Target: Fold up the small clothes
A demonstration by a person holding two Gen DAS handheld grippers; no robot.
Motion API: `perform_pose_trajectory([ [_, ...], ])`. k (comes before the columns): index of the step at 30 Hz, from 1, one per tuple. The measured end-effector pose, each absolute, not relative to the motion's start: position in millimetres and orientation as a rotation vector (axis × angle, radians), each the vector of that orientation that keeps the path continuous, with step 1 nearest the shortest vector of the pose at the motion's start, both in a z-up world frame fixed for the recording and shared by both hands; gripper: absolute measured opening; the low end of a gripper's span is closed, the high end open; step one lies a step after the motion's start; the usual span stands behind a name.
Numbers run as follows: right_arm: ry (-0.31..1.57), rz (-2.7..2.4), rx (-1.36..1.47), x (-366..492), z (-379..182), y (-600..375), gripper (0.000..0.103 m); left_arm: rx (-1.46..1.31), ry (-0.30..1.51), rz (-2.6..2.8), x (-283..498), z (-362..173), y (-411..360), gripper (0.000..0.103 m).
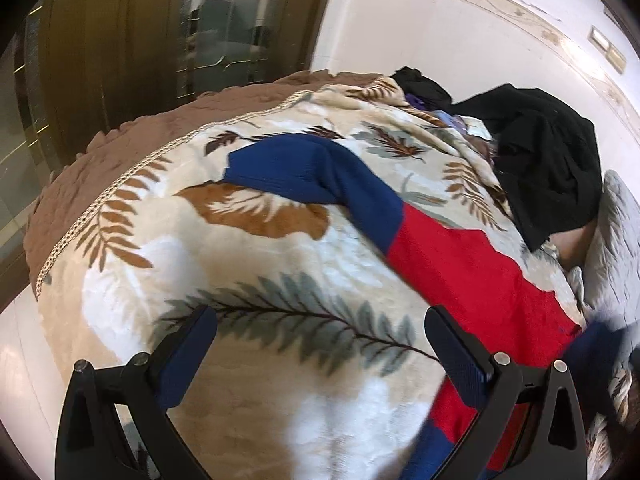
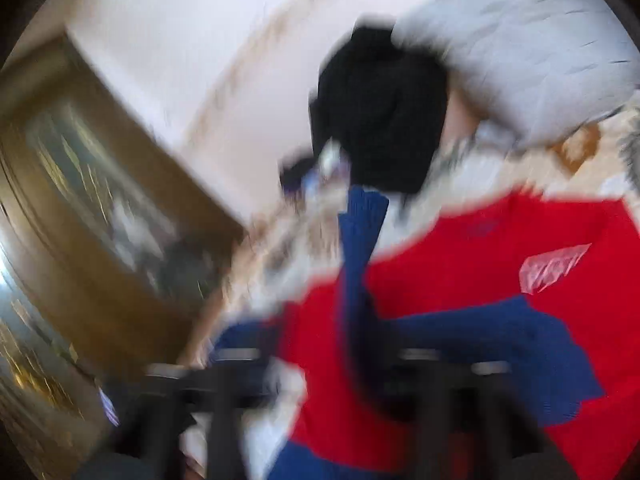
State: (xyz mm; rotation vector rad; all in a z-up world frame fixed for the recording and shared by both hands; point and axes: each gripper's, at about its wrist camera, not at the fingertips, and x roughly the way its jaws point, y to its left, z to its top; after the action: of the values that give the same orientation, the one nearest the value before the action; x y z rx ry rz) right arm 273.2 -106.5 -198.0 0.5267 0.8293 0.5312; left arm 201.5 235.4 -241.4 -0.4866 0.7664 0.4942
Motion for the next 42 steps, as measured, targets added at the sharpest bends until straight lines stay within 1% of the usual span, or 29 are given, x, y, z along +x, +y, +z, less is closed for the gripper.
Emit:
perform_pose_trajectory([
  [5,0.863,0.731,0.494,262.2,-204.8,-83.5,0.093,-0.52,0.764,0.544,193.3,-244.5,258.5,0.103],
  [8,0.871,0.72,0.535,257.5,-205.6,-105.0,0.091,-0.546,0.764,0.555,190.2,-246.1,268.6,0.103],
  [10,0.842,0.657,0.578,261.0,-209.0,-126.4,0.085,-0.554,0.765,0.558,189.5,-247.4,269.3,0.103],
  [11,0.839,0.611,0.633,269.9,-214.8,-139.7,0.078,-0.554,0.767,0.556,189.6,-247.9,269.1,0.103],
  [13,0.889,0.548,0.765,287.8,-233.3,-162.7,0.077,-0.545,0.776,0.542,192.3,-249.0,264.7,0.103],
  [14,0.942,0.517,0.845,297.2,-250.3,-172.5,0.075,-0.535,0.778,0.536,193.9,-248.8,261.2,0.103],
  [18,1.108,0.516,1.027,310.3,-296.4,-168.7,0.073,-0.506,0.786,0.514,200.0,-248.1,250.7,0.103],
  [20,1.082,0.608,1.055,303.6,-291.4,-157.8,0.073,-0.492,0.797,0.511,203.4,-249.4,248.2,0.103],
  [24,1.074,0.832,0.977,284.2,-261.5,-131.9,0.073,-0.509,0.805,0.52,202.0,-251.8,252.8,0.103],
  [29,1.093,0.905,0.902,275.3,-253.1,-129.3,0.073,-0.508,0.803,0.524,199.3,-252.0,253.4,0.103],
  [35,1.154,0.823,0.808,278.0,-264.6,-115.5,0.073,-0.504,0.808,0.514,201.1,-252.1,253.8,0.103],
  [37,1.203,0.799,0.764,284.5,-279.0,-106.5,0.073,-0.508,0.808,0.52,201.6,-252.3,256.2,0.103],
  [38,1.262,0.783,0.725,286.4,-289.9,-99.2,0.073,-0.516,0.808,0.523,201.6,-252.7,260.0,0.103],
  [39,1.297,0.755,0.67,287.1,-296.5,-93.6,0.065,-0.525,0.809,0.525,201.2,-253.3,264.9,0.103],
  [40,1.286,0.744,0.63,286.1,-295.2,-94.5,0.061,-0.54,0.809,0.529,200.5,-254.2,271.2,0.103],
  [41,1.274,0.752,0.611,285.5,-289.5,-95.7,0.06,-0.553,0.808,0.529,199.3,-254.9,276.4,0.103],
  [42,1.252,0.761,0.615,284.3,-282.4,-99.5,0.061,-0.572,0.805,0.524,198.3,-255.6,283.9,0.103],
])
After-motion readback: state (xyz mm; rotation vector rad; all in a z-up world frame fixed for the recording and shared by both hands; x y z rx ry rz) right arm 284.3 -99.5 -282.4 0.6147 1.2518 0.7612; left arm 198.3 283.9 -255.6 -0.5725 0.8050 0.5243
